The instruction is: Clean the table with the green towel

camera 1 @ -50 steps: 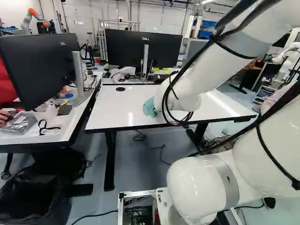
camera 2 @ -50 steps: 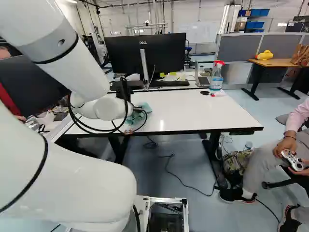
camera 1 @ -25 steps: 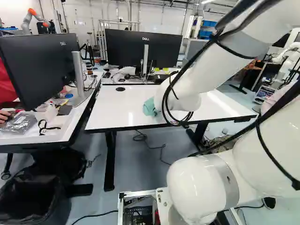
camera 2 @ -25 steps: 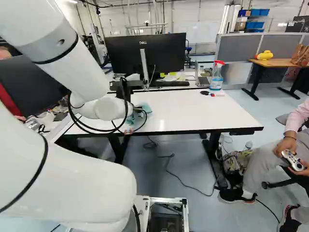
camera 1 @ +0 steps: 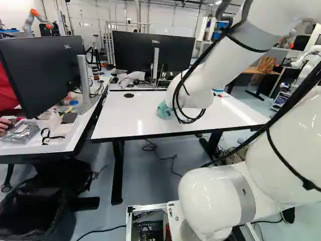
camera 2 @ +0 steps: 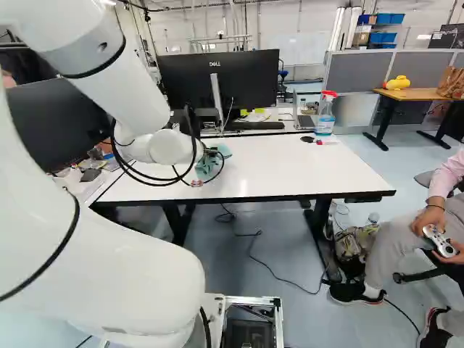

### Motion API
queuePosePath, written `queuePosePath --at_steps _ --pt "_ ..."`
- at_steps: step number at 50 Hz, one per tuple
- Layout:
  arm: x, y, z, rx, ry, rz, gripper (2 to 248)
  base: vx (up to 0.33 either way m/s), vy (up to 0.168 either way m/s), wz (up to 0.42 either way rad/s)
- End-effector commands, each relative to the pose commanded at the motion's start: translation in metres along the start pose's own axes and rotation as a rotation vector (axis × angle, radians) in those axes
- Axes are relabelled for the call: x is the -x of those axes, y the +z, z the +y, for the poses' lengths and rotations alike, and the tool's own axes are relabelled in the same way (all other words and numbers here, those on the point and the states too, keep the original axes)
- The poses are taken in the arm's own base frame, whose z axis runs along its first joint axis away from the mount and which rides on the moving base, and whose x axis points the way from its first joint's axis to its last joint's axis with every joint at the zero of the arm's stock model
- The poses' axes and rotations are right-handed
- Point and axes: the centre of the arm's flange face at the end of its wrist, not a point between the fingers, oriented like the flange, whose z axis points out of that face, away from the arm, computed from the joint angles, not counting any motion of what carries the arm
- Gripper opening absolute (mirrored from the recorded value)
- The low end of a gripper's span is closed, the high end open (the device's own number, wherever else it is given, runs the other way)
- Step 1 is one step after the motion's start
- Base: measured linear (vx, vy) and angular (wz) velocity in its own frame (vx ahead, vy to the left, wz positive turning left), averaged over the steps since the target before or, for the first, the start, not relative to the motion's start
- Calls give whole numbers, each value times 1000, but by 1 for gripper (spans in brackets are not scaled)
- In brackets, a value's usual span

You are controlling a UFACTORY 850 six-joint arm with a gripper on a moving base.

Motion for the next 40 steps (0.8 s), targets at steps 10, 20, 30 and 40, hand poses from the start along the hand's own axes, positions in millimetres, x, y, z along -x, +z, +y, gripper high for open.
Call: queuePosePath --at_steps 10,20,30,40 --pt "-14 12 9 19 11 5 42 0 0 0" --pt "-24 27 18 40 24 1 42 0 0 0" --pt "-33 40 30 62 37 -4 42 0 0 0" --pt "-38 54 42 83 51 -45 42 0 0 0"
